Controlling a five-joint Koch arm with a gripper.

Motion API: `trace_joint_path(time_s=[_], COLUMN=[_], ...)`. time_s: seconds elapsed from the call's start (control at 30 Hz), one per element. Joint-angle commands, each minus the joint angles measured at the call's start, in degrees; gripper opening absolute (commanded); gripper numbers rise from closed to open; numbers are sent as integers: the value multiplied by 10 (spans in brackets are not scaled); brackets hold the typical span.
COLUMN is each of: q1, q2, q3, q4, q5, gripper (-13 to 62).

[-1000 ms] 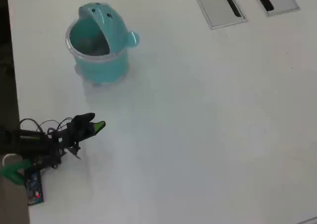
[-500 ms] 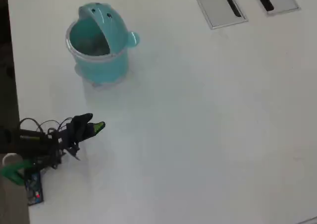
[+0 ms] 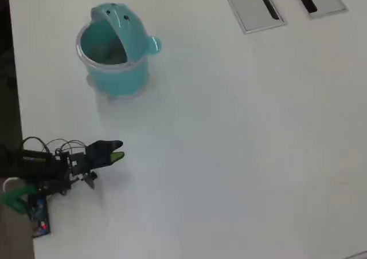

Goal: Grasp RGB lego blocks and put them in the bin one by one.

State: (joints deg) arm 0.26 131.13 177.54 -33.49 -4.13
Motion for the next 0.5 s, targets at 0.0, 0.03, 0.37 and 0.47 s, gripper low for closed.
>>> trace_joint_path(time_s=[0.0, 0.03, 0.37, 0.47], q1=[4, 5, 4, 4], q2=[40, 40, 40, 37], q3=[41, 41, 41, 41], q4=[18, 28, 133, 152], q5=[1, 1, 1, -2], gripper=[357, 357, 357, 350])
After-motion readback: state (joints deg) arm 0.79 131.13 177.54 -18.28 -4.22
